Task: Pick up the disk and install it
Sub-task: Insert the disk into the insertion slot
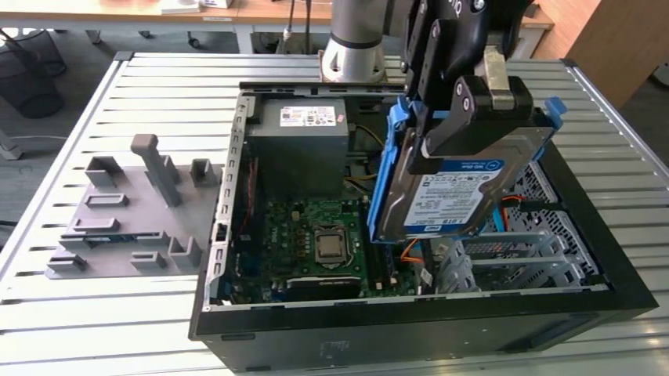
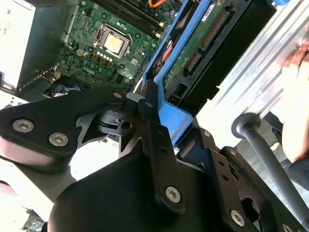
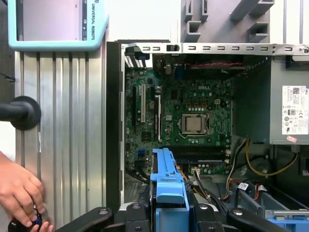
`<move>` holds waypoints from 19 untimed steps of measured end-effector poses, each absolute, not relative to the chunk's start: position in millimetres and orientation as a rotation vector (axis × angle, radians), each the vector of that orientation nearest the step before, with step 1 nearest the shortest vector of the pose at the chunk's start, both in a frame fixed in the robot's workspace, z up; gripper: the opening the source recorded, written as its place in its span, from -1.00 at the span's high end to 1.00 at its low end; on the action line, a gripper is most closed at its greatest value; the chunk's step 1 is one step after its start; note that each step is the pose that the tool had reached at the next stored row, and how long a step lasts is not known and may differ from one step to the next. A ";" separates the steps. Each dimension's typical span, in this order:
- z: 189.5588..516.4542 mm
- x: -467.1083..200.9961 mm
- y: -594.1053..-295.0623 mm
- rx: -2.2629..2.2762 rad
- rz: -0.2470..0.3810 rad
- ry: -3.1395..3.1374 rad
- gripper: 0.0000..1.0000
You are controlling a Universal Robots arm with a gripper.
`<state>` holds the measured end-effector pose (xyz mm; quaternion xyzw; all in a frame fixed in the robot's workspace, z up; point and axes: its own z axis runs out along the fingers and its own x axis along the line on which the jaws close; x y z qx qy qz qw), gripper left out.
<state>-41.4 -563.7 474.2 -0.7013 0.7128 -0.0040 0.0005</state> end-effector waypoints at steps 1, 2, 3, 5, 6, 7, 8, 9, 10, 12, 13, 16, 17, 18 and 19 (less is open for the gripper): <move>473.9 -41.3 -563.8 -2.206 -0.021 2.242 0.27; 473.5 -41.1 -563.8 -2.208 -0.025 2.244 0.27; 472.8 -40.6 -563.9 -2.207 -0.026 2.246 0.27; 471.7 -38.0 -563.8 -2.205 -0.026 2.248 0.27; 471.4 -35.2 -563.8 -2.205 -0.026 2.248 0.27; 470.9 -32.1 -563.8 -2.205 -0.026 2.248 0.27; 470.5 -29.0 -563.8 -2.205 -0.026 2.248 0.27; 470.0 -26.2 -563.8 -2.204 -0.026 2.248 0.27; 469.5 -23.9 -563.8 -2.205 -0.026 2.248 0.27; 468.6 -19.2 -563.8 -2.205 -0.026 2.248 0.27; 468.2 -17.5 -563.8 -2.205 -0.026 2.248 0.27; 467.4 -14.4 -563.8 -2.205 -0.026 2.248 0.27; 467.1 -13.2 -563.8 -2.205 -0.026 2.248 0.27; 466.9 -12.1 -563.8 -2.205 -0.026 2.248 0.27; 466.5 -10.4 -563.8 -2.205 -0.026 2.248 0.27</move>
